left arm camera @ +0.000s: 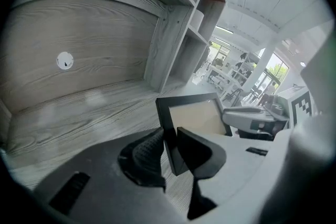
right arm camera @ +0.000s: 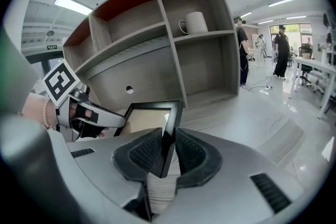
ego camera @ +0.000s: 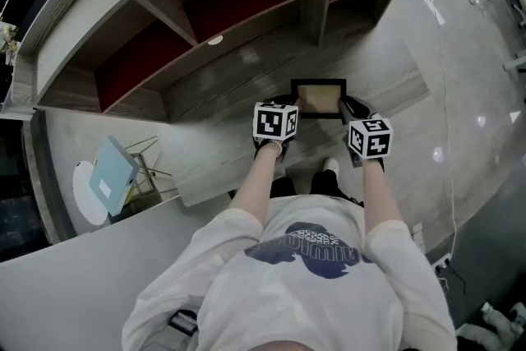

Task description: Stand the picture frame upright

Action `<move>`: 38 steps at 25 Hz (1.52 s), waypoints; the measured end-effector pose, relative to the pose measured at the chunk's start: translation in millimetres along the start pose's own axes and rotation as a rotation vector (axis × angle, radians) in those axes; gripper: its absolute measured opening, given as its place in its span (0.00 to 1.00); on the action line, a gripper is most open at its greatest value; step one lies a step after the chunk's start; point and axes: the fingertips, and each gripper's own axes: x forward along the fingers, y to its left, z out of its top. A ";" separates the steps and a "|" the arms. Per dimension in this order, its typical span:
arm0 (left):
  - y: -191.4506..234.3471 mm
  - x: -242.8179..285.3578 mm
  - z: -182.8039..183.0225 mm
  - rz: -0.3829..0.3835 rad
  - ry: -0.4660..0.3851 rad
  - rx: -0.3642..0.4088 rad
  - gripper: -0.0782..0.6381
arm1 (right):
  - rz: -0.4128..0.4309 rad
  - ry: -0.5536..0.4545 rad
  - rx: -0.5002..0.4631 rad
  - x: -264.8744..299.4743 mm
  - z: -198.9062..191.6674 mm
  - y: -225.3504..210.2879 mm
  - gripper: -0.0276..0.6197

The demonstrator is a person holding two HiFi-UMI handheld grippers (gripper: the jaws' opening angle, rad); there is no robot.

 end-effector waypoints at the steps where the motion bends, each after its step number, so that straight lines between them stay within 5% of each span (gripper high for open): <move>1: -2.7 1.6 2.5 0.011 -0.007 -0.008 0.23 | 0.014 0.000 -0.008 0.0 2.8 -4.0 0.16; 18: -54.1 17.8 11.9 0.160 -0.086 -0.119 0.22 | 0.208 0.016 -0.128 -16.8 19.5 -55.8 0.16; 38: -57.1 39.2 55.2 0.048 -0.069 -0.005 0.22 | 0.090 -0.052 -0.069 -20.3 44.2 -76.9 0.16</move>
